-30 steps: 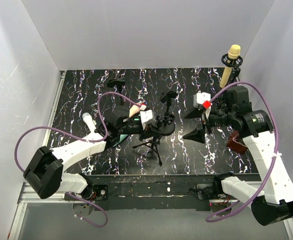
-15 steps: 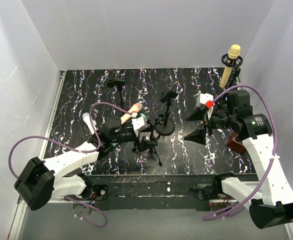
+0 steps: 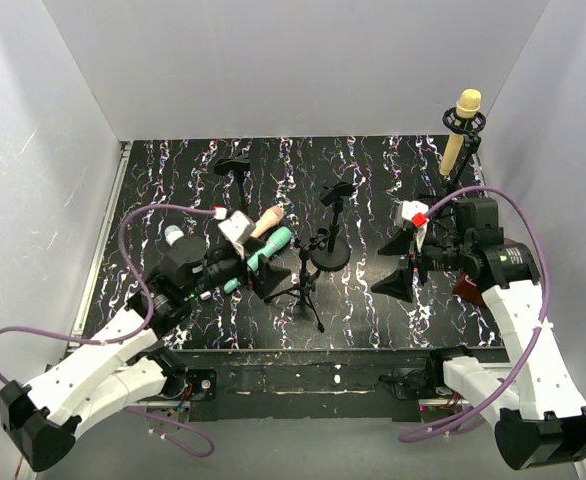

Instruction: Attach the microphones to the stand

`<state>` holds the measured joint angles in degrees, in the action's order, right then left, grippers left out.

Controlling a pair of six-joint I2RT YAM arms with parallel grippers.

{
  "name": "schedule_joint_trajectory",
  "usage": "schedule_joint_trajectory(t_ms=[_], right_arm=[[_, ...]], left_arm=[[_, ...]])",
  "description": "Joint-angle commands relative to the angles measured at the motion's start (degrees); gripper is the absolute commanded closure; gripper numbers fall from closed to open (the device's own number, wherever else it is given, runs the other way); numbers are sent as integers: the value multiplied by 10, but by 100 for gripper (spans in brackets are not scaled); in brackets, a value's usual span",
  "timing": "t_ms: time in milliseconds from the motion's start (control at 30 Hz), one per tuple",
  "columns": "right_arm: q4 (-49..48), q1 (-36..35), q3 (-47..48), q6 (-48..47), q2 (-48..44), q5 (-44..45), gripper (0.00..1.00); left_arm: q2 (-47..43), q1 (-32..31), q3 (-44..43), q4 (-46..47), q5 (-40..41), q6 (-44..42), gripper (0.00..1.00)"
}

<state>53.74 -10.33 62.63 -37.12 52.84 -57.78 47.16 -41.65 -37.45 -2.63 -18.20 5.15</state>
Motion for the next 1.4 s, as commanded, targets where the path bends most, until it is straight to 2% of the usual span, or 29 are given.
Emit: schedule_joint_trajectory(t_ms=[0, 67, 233, 400, 667, 767, 900, 1067, 1167, 1367], right_arm=[[-10, 14, -39, 22, -27, 17, 2], [-2, 15, -49, 31, -32, 35, 2], [85, 15, -32, -22, 1, 71, 2], [131, 15, -32, -52, 40, 62, 11], [-26, 15, -140, 36, -10, 58, 12], [-40, 15, -159, 28, -17, 62, 12], [-71, 15, -183, 28, -9, 53, 12], [-100, 17, -211, 27, 8, 24, 11], [-98, 17, -211, 21, 21, 13, 11], [-90, 18, -210, 9, 31, 13, 11]], left_arm=[[-34, 21, -47, -167, 148, 123, 2], [-47, 32, -52, -192, 191, 162, 2], [-56, 56, -53, -216, 249, 217, 2], [-7, 74, -74, -260, 266, 220, 2], [74, 76, -94, -291, 271, 152, 2], [116, 76, -106, -292, 247, 141, 2], [153, 77, -90, -245, 219, 123, 2], [222, 78, -92, -208, 190, 88, 12], [270, 79, -100, -196, 197, 65, 21], [370, 82, -126, -185, 224, 38, 30]])
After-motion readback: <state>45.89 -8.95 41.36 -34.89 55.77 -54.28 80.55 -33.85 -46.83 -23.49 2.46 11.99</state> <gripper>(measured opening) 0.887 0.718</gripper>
